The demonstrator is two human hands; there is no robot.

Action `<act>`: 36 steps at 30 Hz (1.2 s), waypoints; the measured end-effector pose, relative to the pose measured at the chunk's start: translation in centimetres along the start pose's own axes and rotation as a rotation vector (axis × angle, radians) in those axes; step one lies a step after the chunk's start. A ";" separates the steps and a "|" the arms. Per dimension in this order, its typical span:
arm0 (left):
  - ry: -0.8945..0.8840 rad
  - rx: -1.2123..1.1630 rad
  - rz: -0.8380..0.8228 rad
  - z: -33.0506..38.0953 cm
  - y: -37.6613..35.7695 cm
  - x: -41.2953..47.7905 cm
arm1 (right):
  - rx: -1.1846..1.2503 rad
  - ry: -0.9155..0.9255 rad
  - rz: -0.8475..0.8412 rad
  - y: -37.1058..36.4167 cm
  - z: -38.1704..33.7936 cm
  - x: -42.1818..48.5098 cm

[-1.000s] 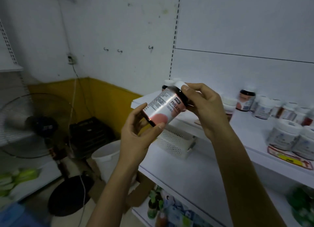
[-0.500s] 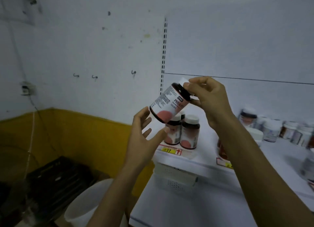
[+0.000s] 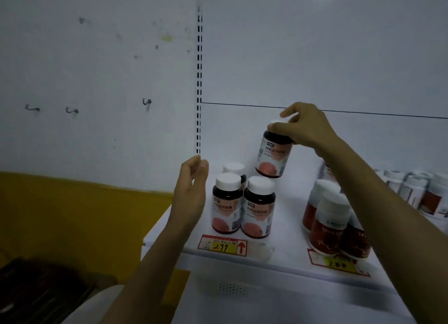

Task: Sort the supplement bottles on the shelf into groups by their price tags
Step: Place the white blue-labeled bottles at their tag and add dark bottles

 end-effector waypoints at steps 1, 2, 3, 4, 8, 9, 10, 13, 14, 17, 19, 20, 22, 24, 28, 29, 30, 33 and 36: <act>0.042 -0.012 -0.006 -1.1 -0.3 0.4 | -0.031 -0.015 -0.041 -1.2 0.5 0.1; 0.084 -0.018 -0.014 -2.3 -0.7 0.9 | -0.059 -0.026 -0.088 -2.5 0.9 0.1; 0.122 -0.017 -0.023 -3.4 -1.0 1.3 | -0.089 -0.037 -0.139 -3.8 1.2 -0.1; 0.157 -0.016 -0.036 -4.4 -1.3 1.9 | -0.115 -0.049 -0.187 -5.0 1.5 -0.3; 0.283 -0.094 -0.127 -7.2 -2.9 3.0 | -0.144 -0.108 -0.306 -8.2 2.0 -1.3; 0.316 -0.127 -0.152 -7.6 -3.3 2.9 | -0.130 -0.124 -0.337 -8.8 2.1 -1.6; 0.354 -0.166 -0.184 -8.2 -3.8 2.7 | -0.116 -0.147 -0.371 -9.4 2.3 -2.0; 0.397 -0.263 -0.318 -9.3 -5.4 2.0 | -0.080 -0.208 -0.413 -10.4 2.9 -2.6; 0.388 -0.273 -0.351 -9.4 -5.7 1.8 | -0.044 -0.225 -0.396 -10.3 3.1 -2.7; 0.385 -0.305 -0.371 -9.5 -5.9 1.9 | 0.092 -0.310 -0.316 -10.1 3.9 -3.3; 0.394 -0.328 -0.385 -9.6 -6.0 1.9 | 0.155 -0.336 -0.264 -10.1 4.2 -3.9; 0.402 -0.319 -0.394 -9.8 -6.1 1.8 | 0.211 -0.357 -0.224 -10.0 4.5 -4.1; 0.424 -0.306 -0.402 -10.0 -6.0 1.7 | 0.386 -0.461 -0.118 -9.9 5.7 -5.0; 0.437 -0.296 -0.407 -10.3 -5.9 1.5 | 0.536 -0.556 -0.038 -10.4 6.9 -6.6; 0.436 -0.310 -0.387 -10.1 -5.6 1.4 | 0.737 -0.617 0.065 -12.6 8.0 -9.5; 0.434 -0.310 -0.380 -9.9 -5.5 1.4 | 0.772 -0.631 0.106 -12.8 8.1 -10.0; 0.435 -0.308 -0.376 -10.0 -5.5 1.4 | 0.810 -0.651 0.134 -13.2 8.1 -10.4; 0.439 -0.306 -0.374 -10.1 -5.4 1.3 | 0.900 -0.670 0.176 -14.0 8.3 -11.3; 0.429 -0.306 -0.381 -10.1 -5.4 1.3 | 0.915 -0.689 0.221 -14.3 8.7 -12.3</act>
Point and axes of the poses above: each hand's wrist, its own x-axis towards the middle knuckle, its own y-axis out of the back of the hand, z = x × y, the point moved 10 cm from there along x, towards the middle knuckle, and after that the axes turned 8 degrees about -x, right-handed, at the moved point
